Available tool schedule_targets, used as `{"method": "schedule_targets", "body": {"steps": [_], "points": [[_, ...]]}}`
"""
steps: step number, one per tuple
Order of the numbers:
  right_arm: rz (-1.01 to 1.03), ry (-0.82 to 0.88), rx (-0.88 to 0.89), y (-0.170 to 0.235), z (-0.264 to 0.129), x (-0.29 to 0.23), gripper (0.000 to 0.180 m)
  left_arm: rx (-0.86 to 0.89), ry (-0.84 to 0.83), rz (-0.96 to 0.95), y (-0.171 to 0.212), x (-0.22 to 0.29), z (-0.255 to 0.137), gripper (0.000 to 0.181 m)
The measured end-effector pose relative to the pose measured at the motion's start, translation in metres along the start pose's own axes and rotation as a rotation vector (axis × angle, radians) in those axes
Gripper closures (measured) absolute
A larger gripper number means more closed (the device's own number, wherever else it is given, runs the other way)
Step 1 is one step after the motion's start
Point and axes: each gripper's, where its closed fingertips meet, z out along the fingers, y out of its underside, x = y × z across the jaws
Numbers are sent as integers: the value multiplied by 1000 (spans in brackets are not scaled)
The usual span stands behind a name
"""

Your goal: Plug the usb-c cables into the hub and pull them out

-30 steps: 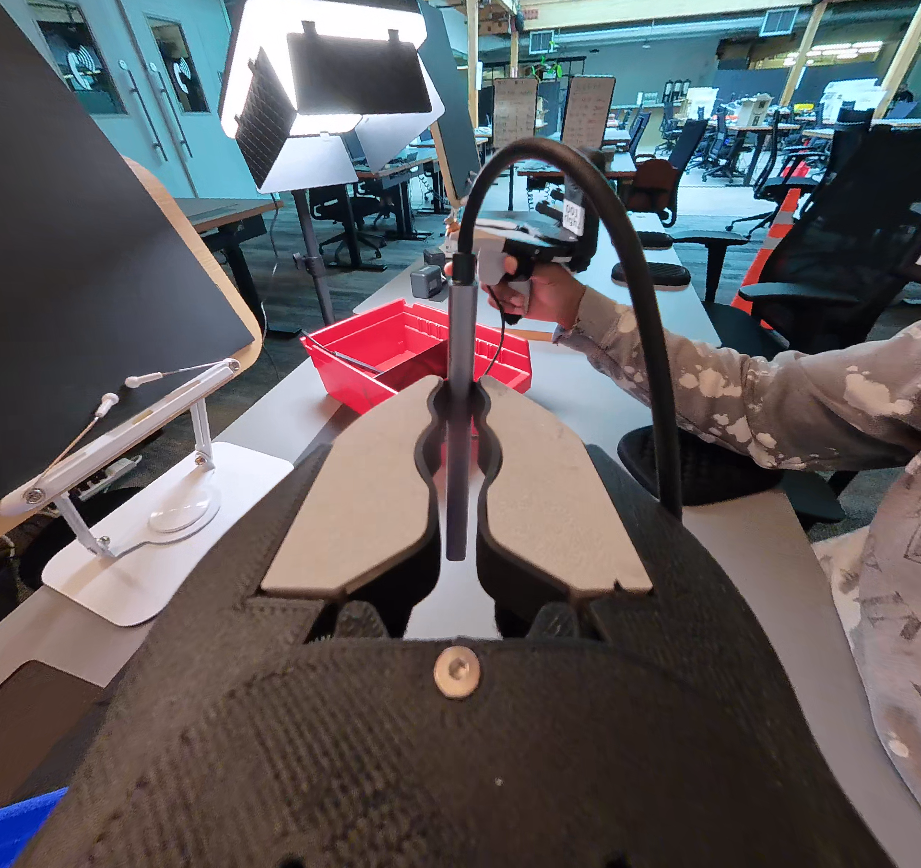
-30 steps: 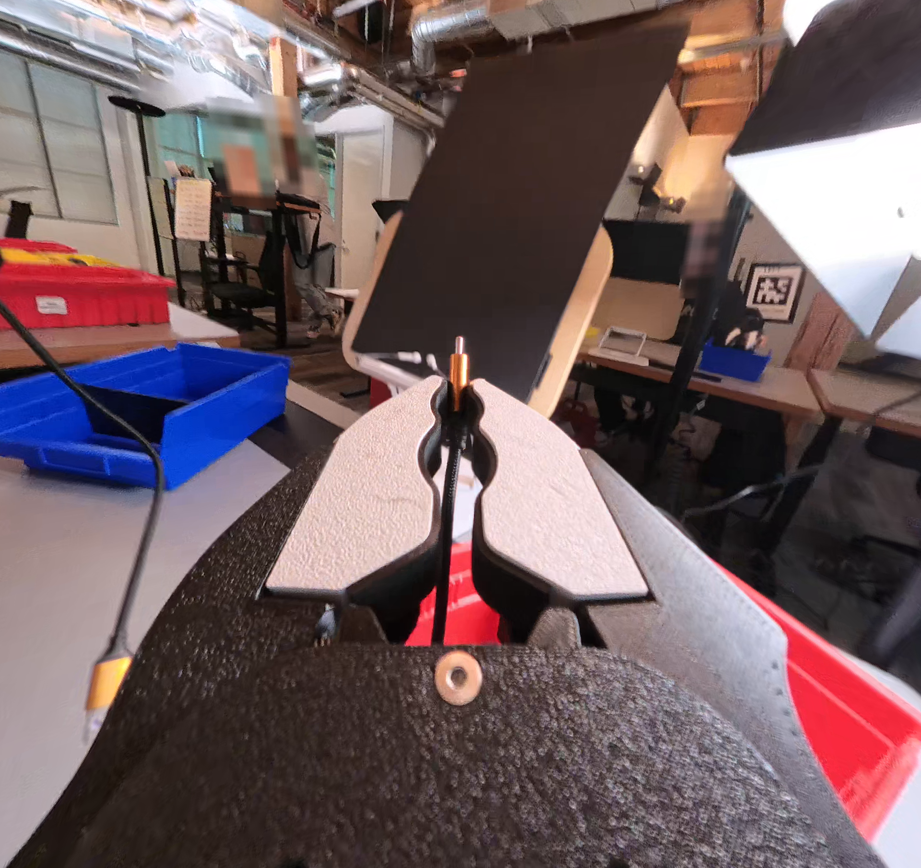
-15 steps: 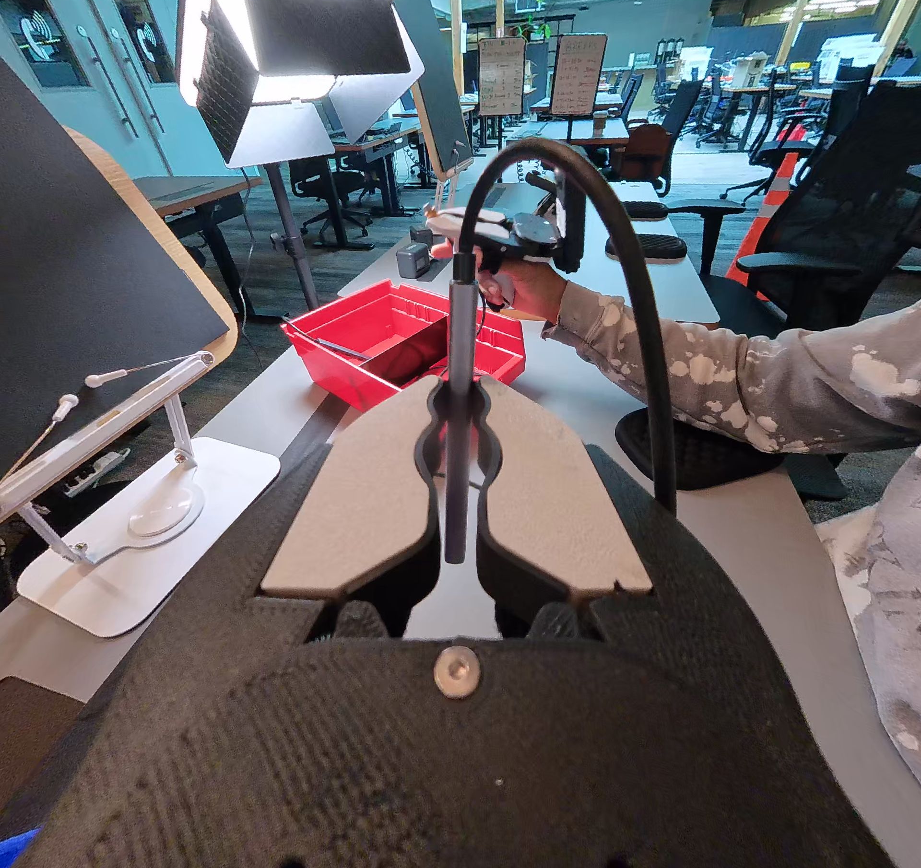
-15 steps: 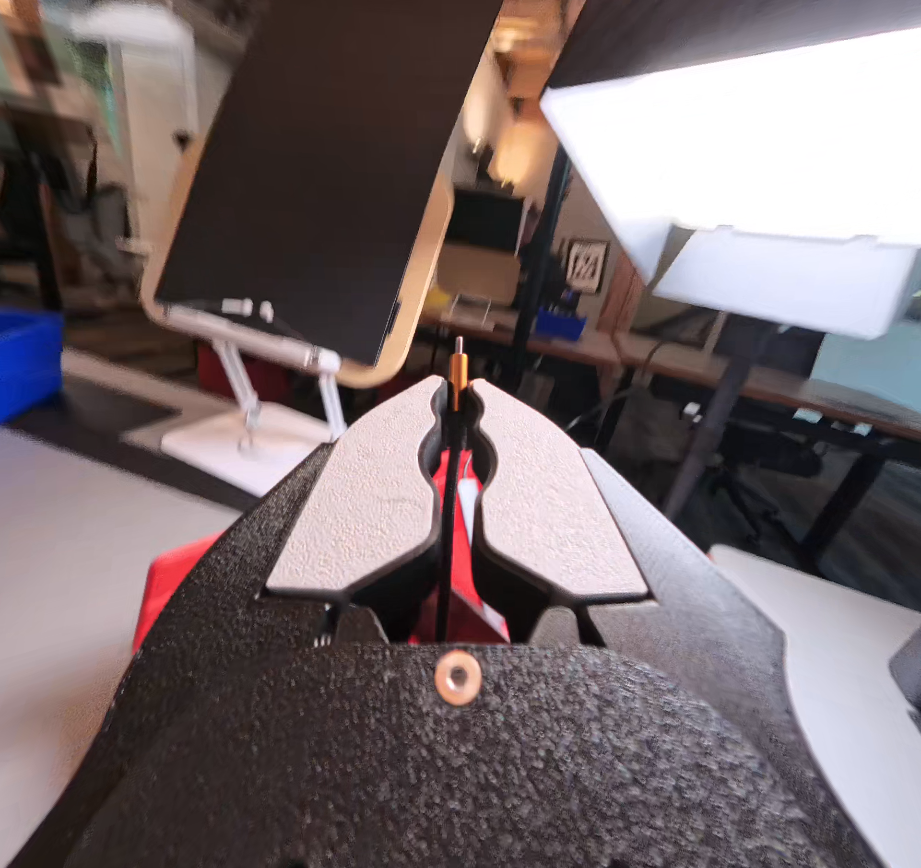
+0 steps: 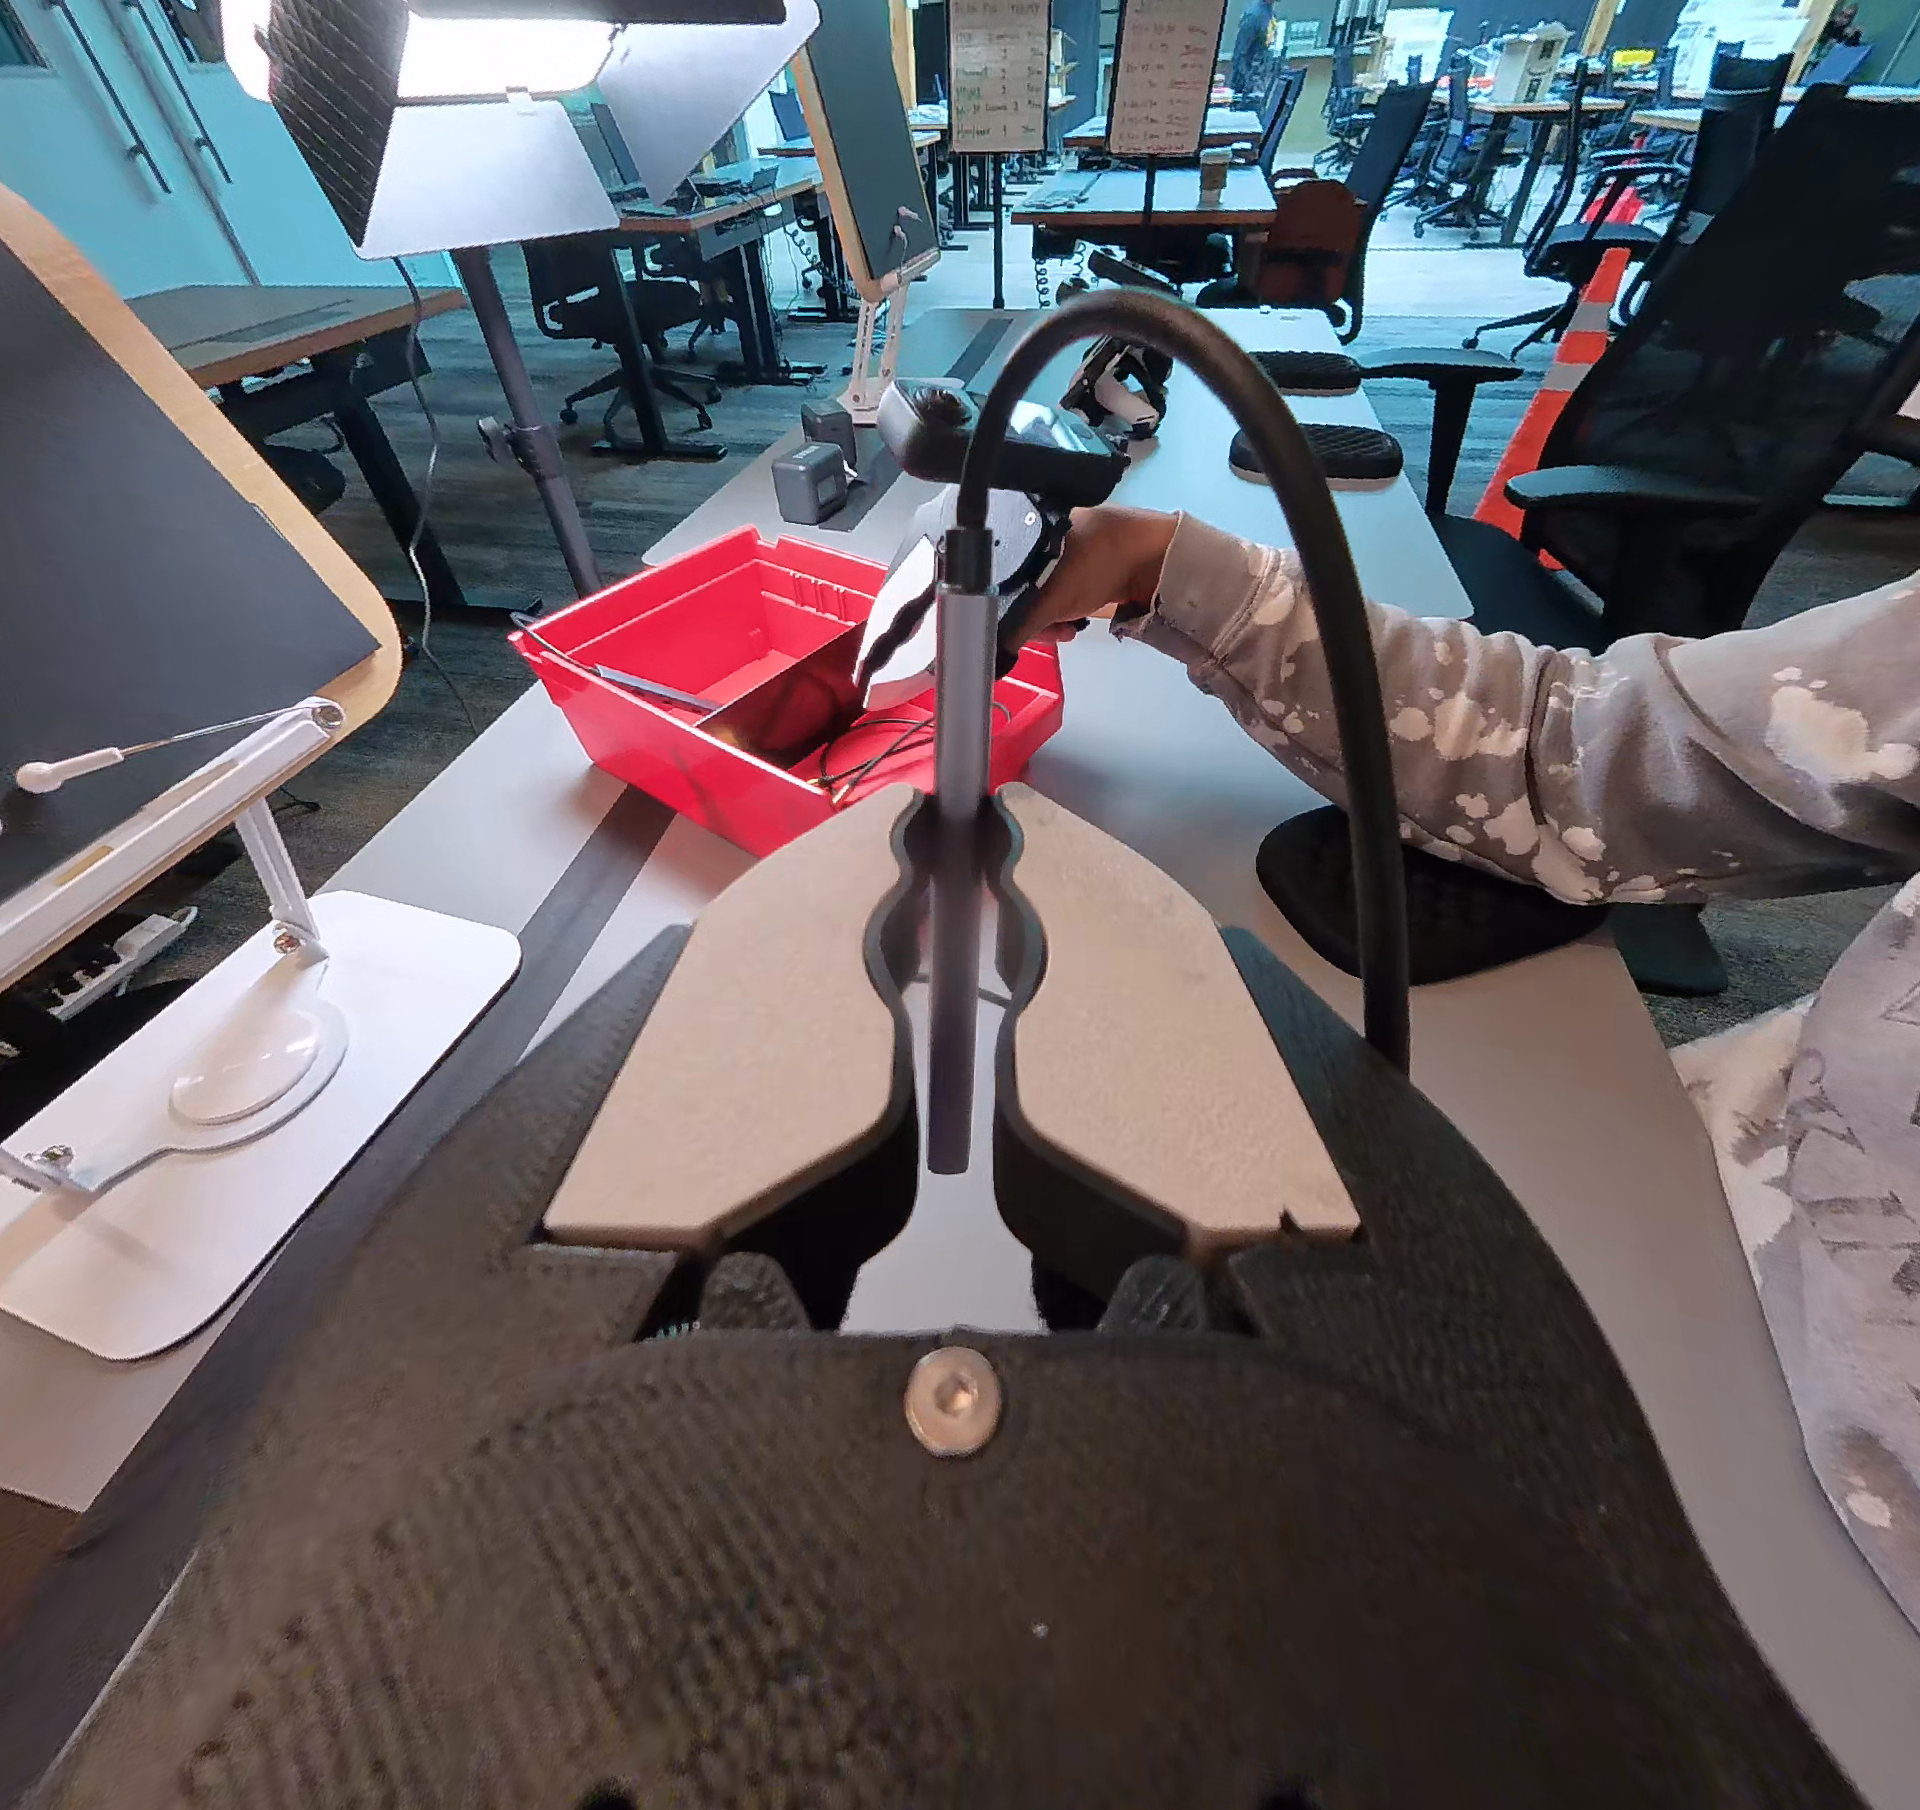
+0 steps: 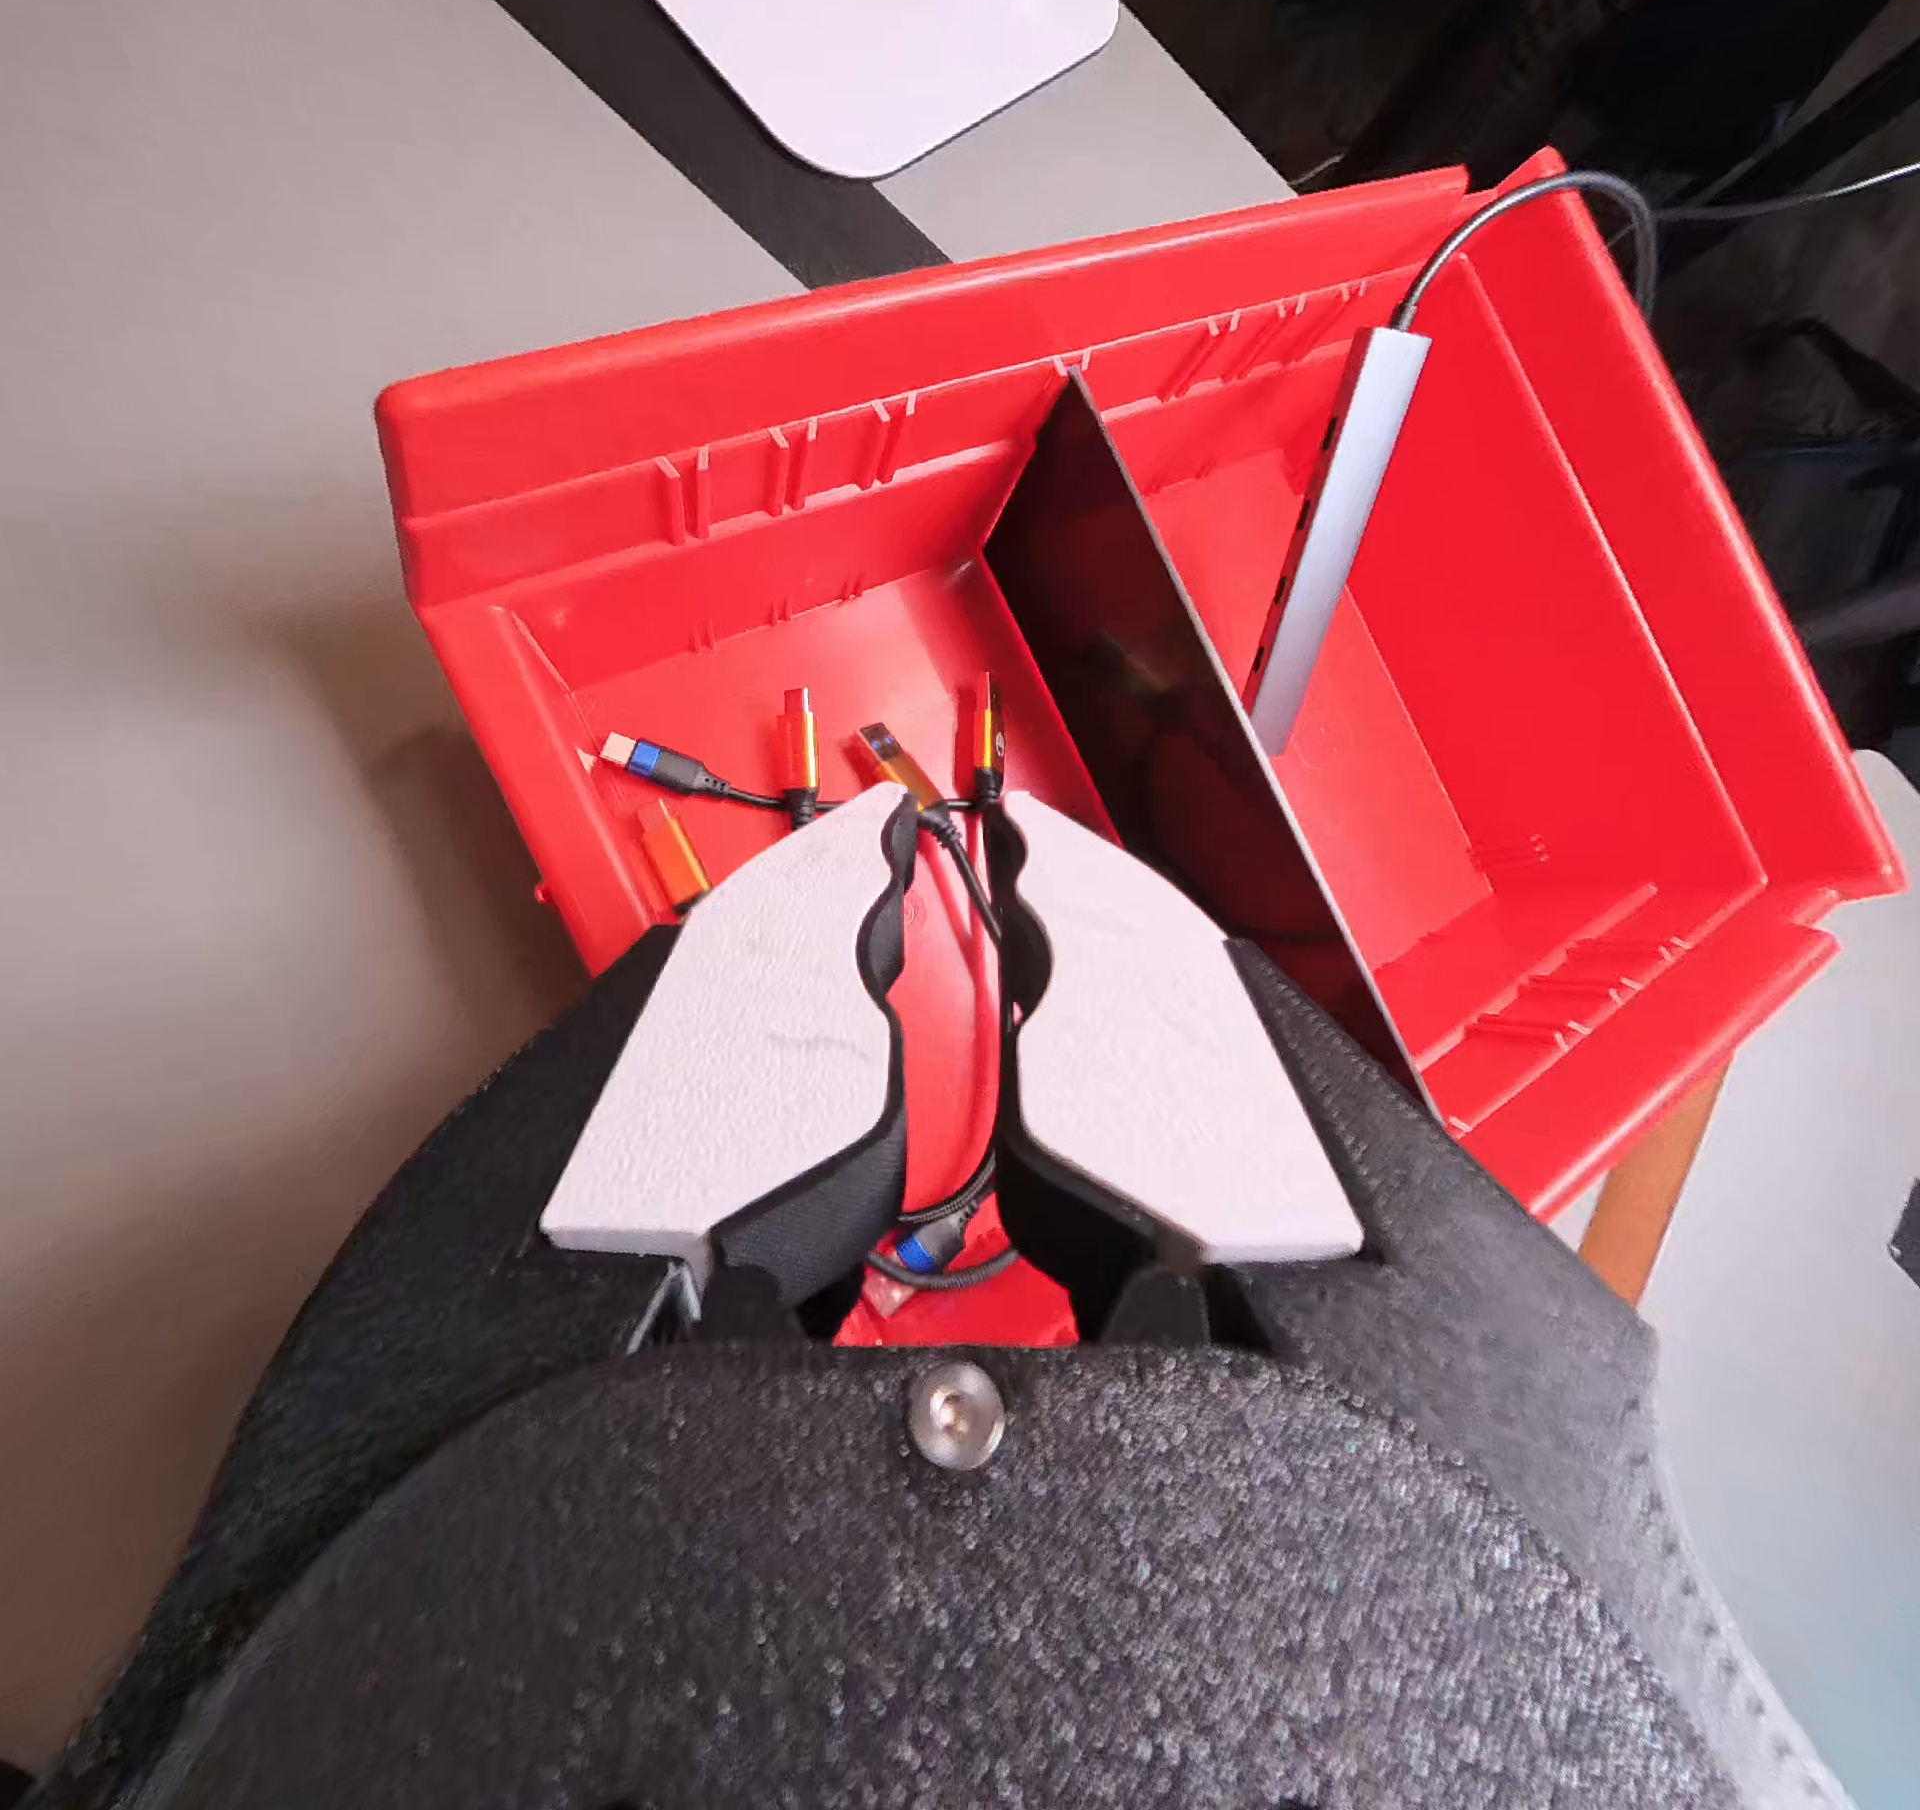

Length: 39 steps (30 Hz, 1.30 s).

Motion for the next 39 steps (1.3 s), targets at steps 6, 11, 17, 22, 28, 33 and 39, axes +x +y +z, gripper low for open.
{"method": "schedule_targets", "body": {"steps": [6,11,17,22,28,33,39], "points": [[-13,48,166,-37,-33,1,160,9,12,-3,-1,2,4,171],[-62,-169,489,-104,-88,-58,158,25,48,-11,-2,8,12,171],[-203,-492,720,-145,-143,-152,157,12,118,6,1,25,28,171],[-324,-584,721,-151,-145,-206,156,31,180,14,-1,40,41,171],[-291,-696,784,-156,-149,-227,172,71,212,40,-8,52,47,171],[-292,-732,849,-158,-162,-227,173,68,228,53,-9,58,45,160],[-306,-704,866,-160,-168,-226,173,31,194,157,-5,60,45,170]]}}
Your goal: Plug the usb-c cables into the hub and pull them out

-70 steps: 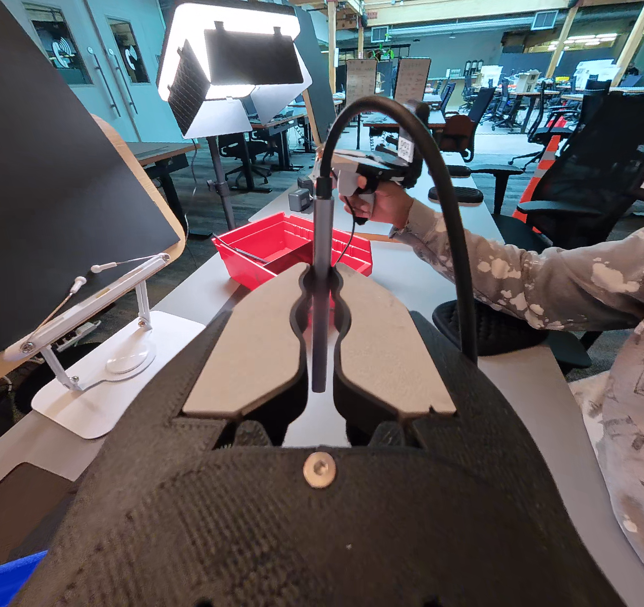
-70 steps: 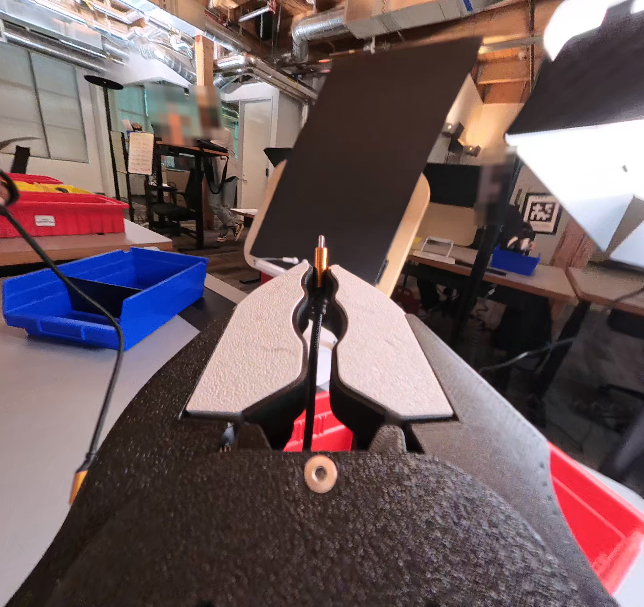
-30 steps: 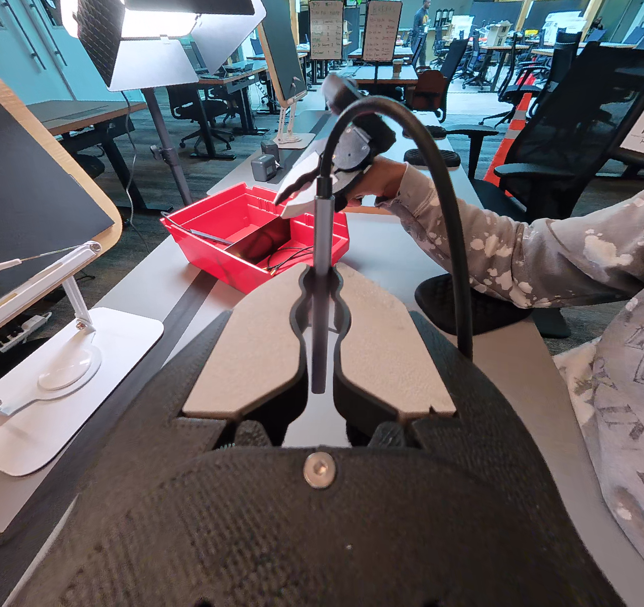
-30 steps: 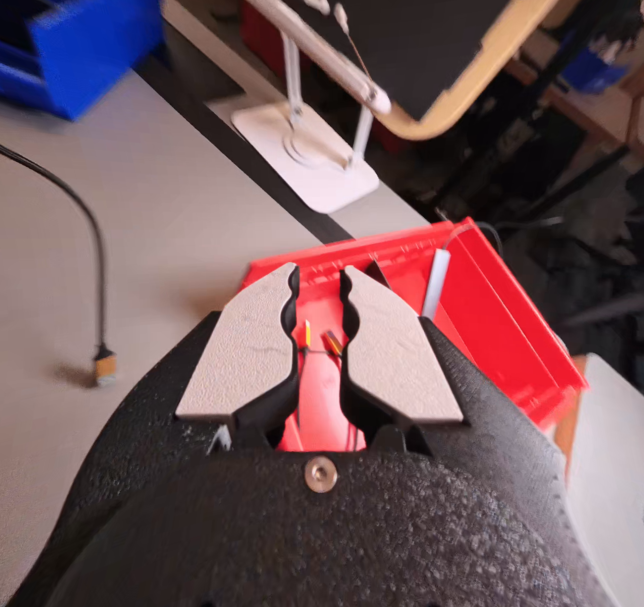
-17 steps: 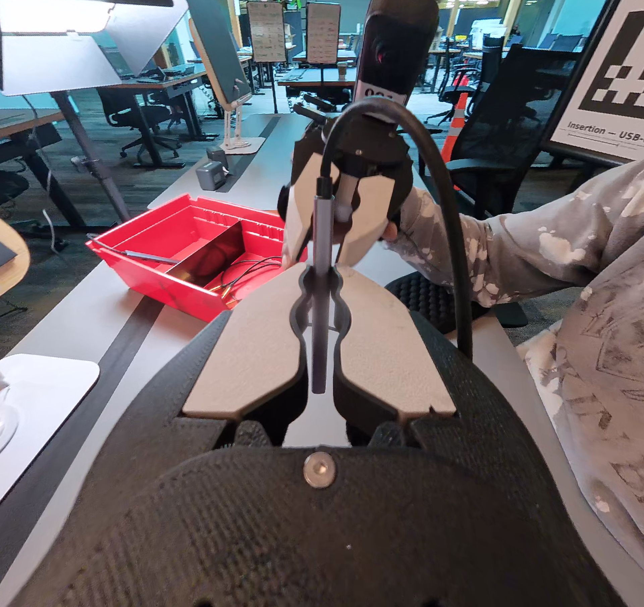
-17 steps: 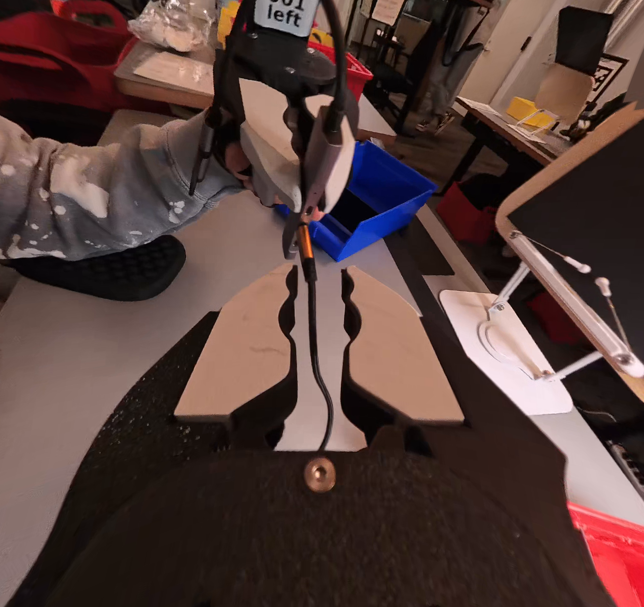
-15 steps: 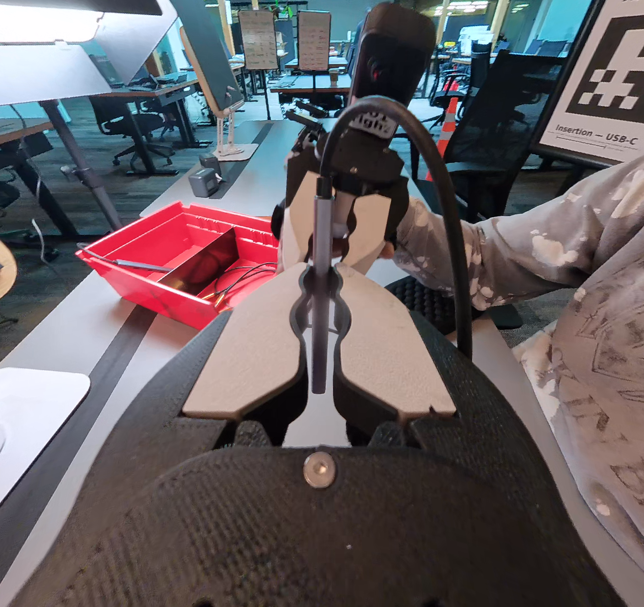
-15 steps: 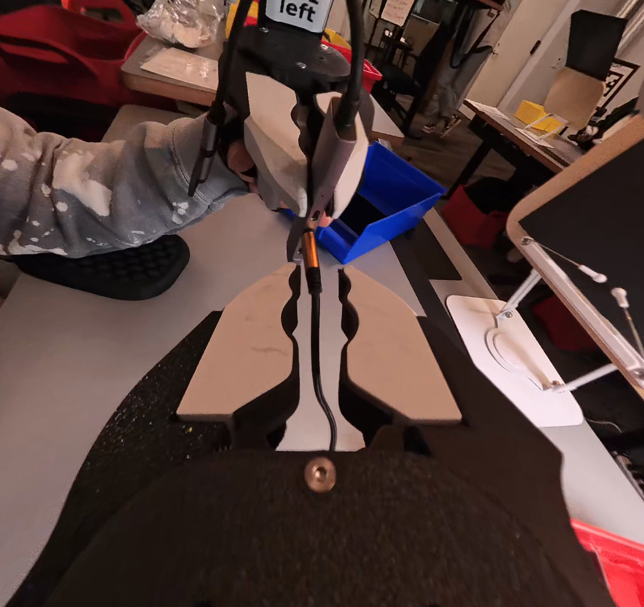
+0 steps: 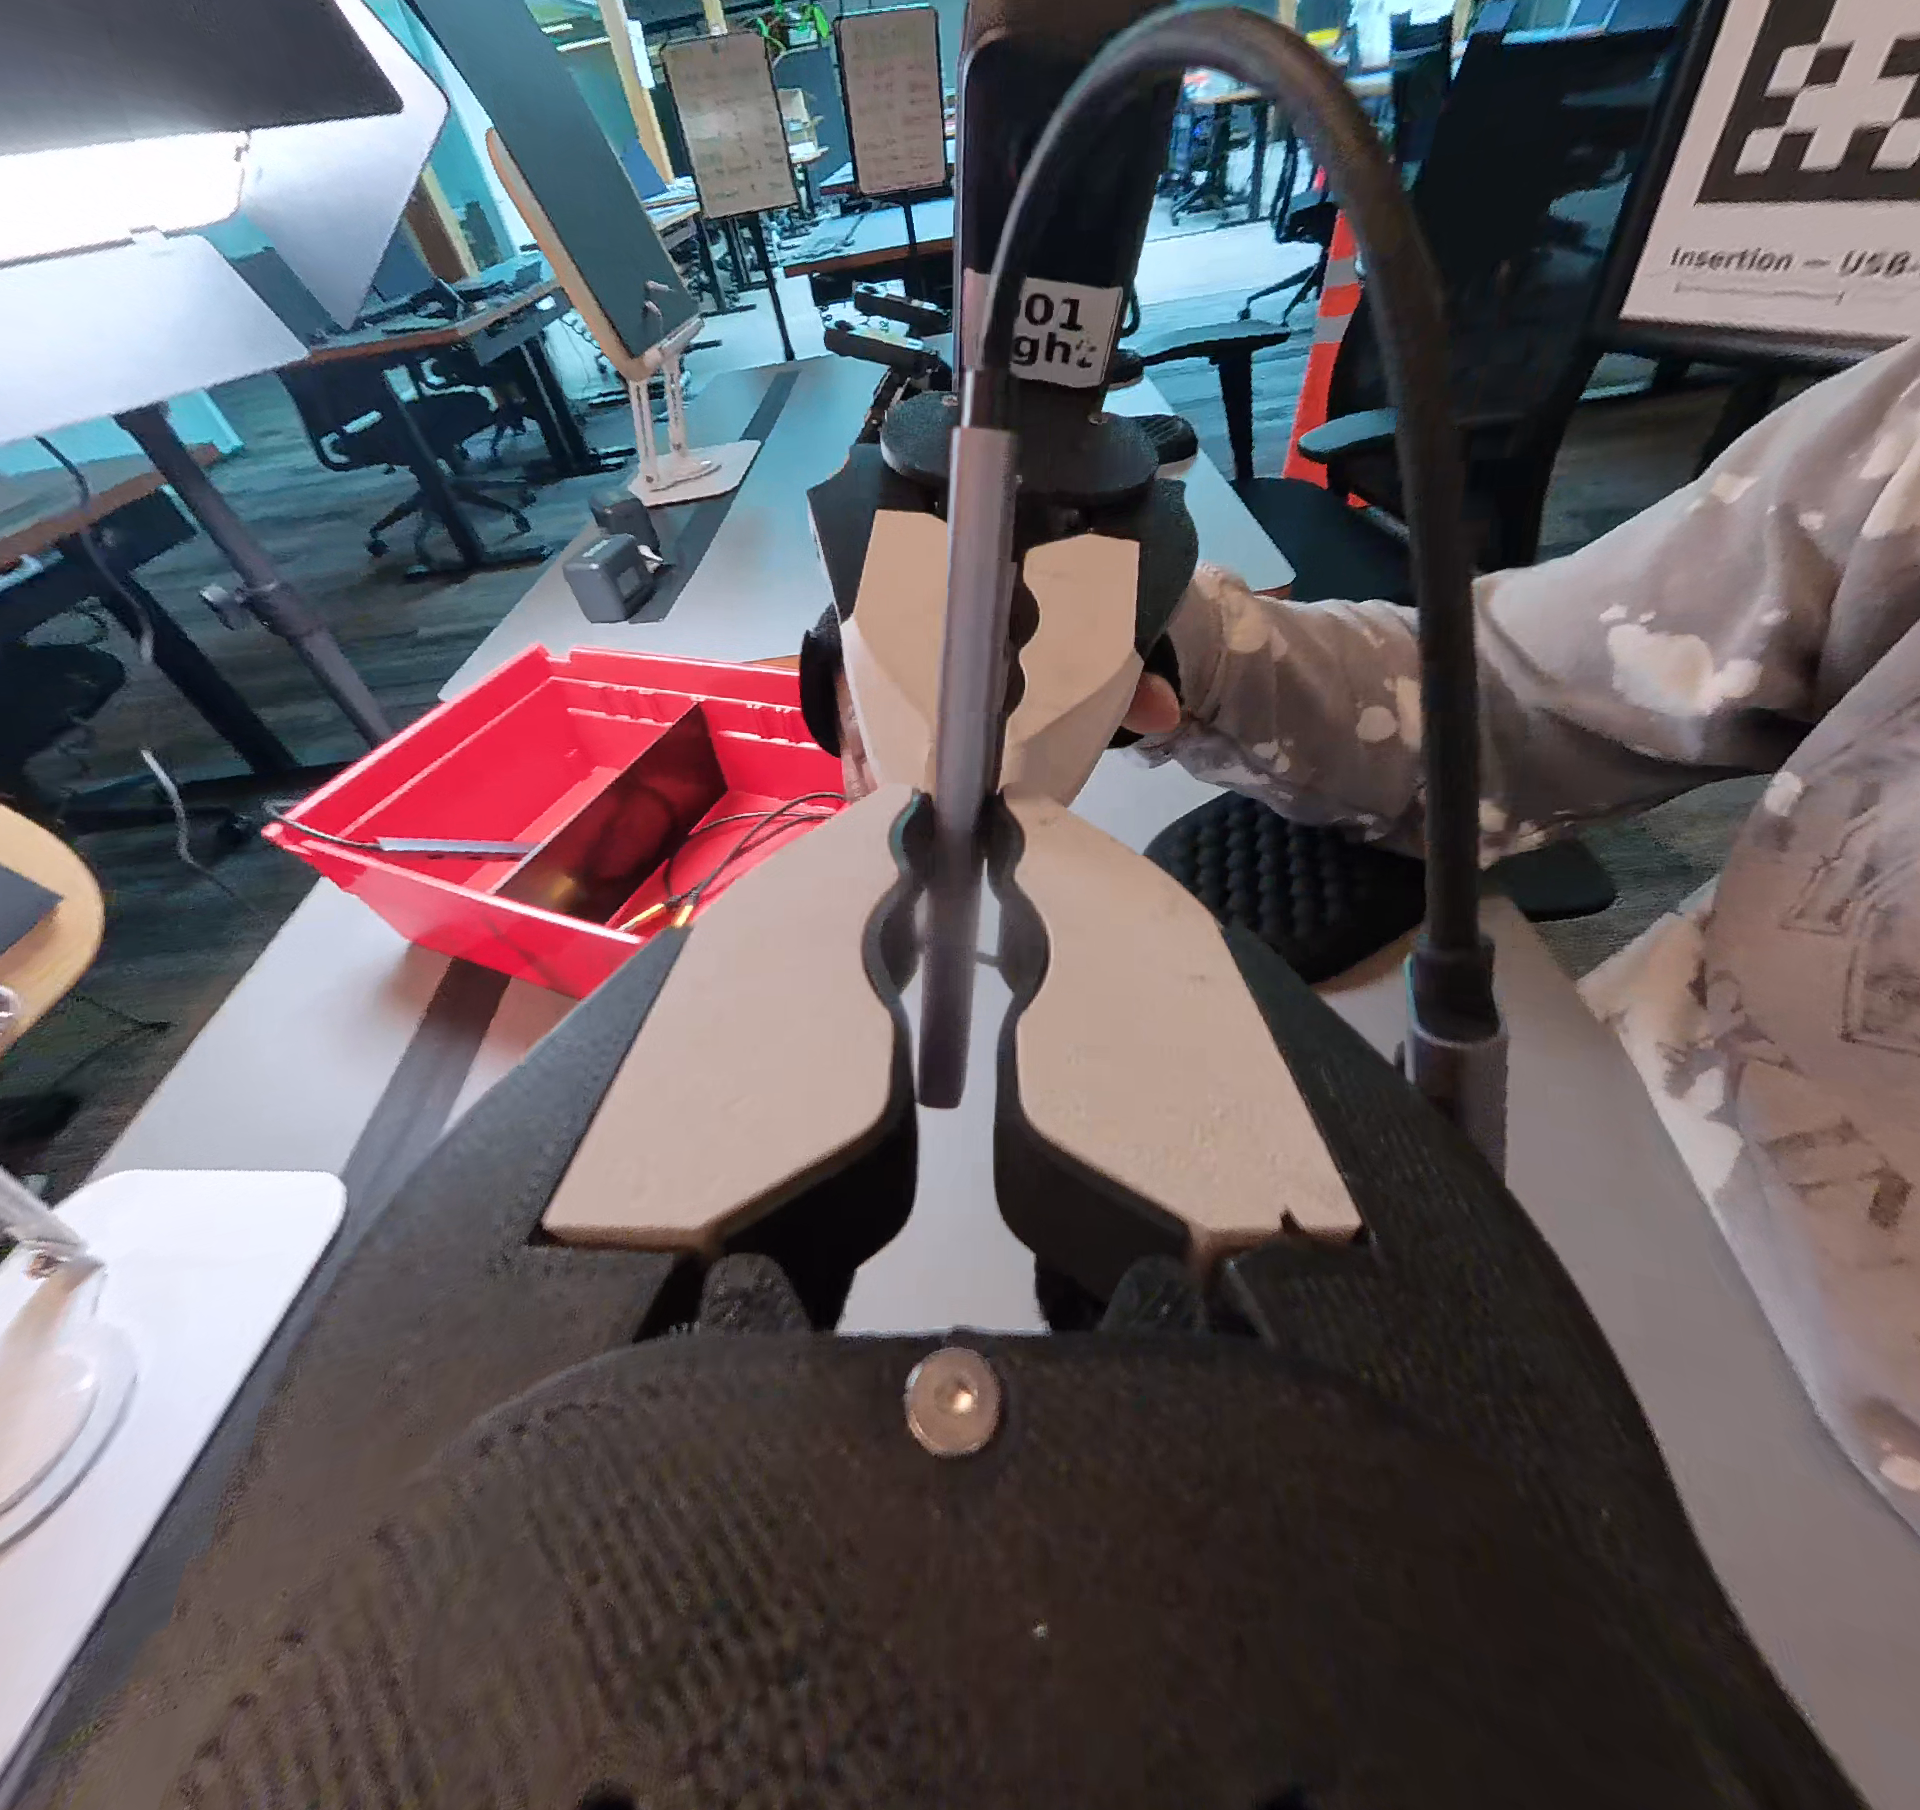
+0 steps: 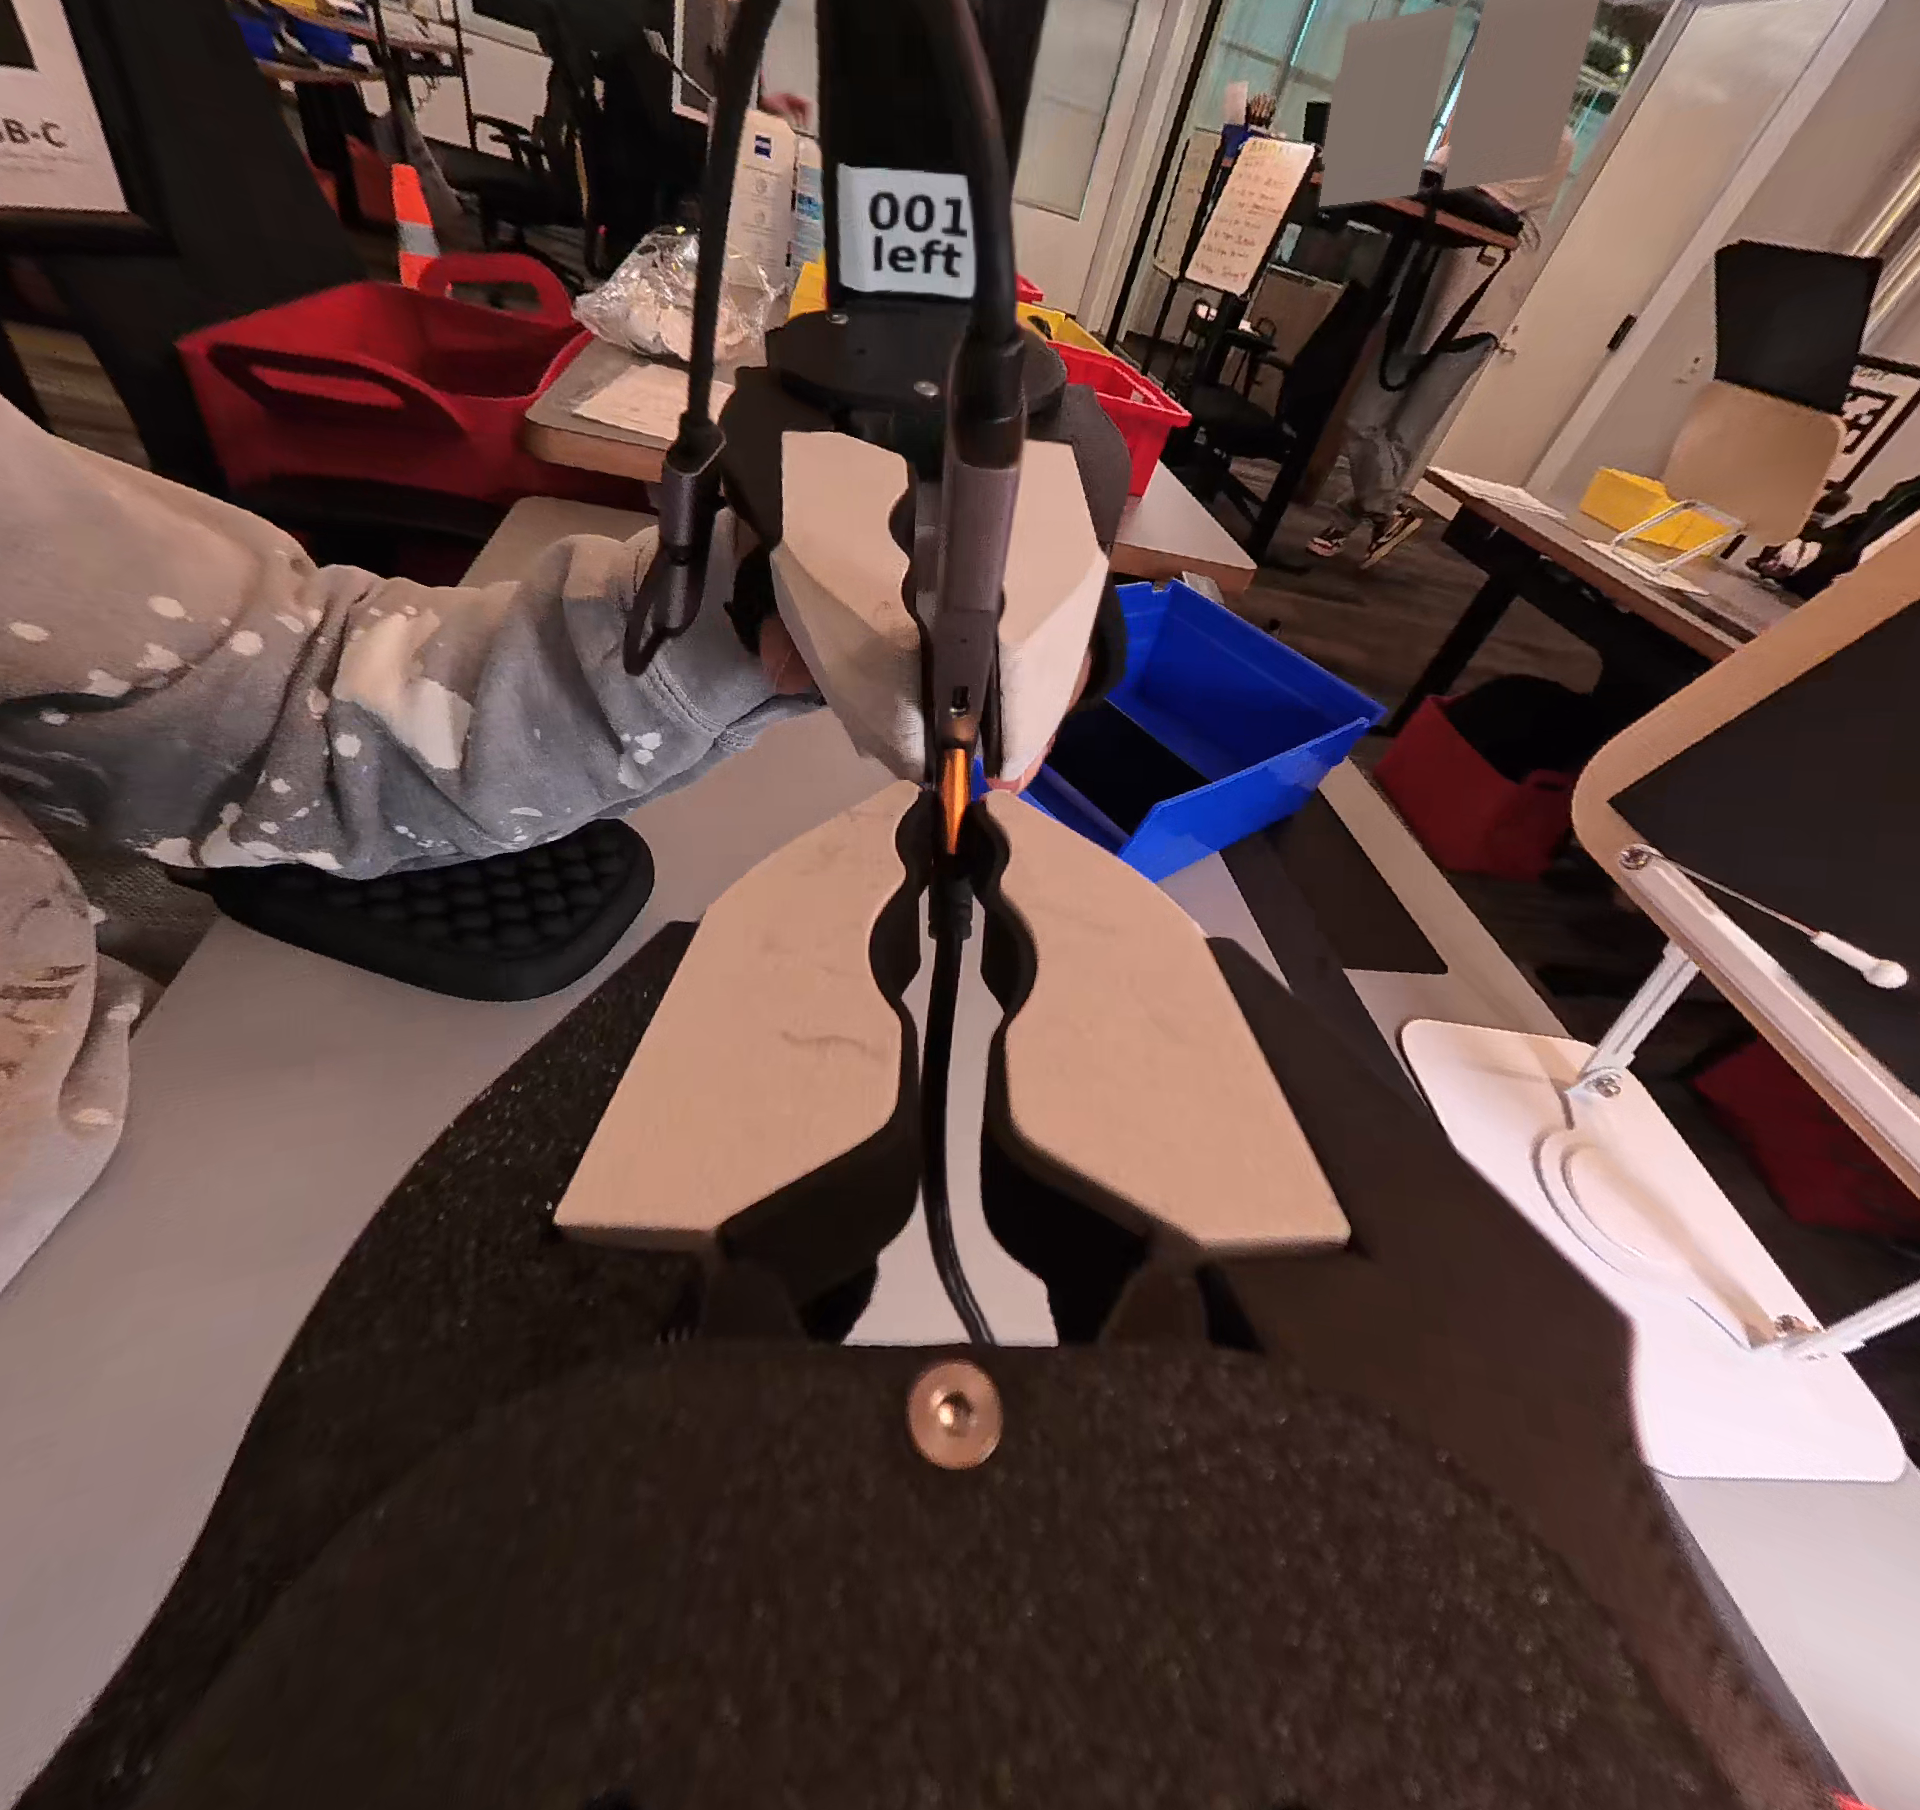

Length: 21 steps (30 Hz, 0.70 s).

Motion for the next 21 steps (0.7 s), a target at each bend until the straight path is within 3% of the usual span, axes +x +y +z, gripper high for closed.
{"method": "schedule_targets", "body": {"steps": [12,14,15,17,21], "points": [[5,-55,-59,21,-11,5,173,-126,-24,-49,17,-7,12,170],[-16,21,-172,43,-31,22,173,-38,-116,-78,1,-24,-14,170],[34,44,-133,44,-48,32,173,52,-146,-110,-15,-31,-47,171],[92,74,-61,34,-70,43,173,38,-213,-51,-20,-30,-93,171],[18,187,-98,19,-70,60,173,58,-276,-45,-31,-31,-108,171]]}}
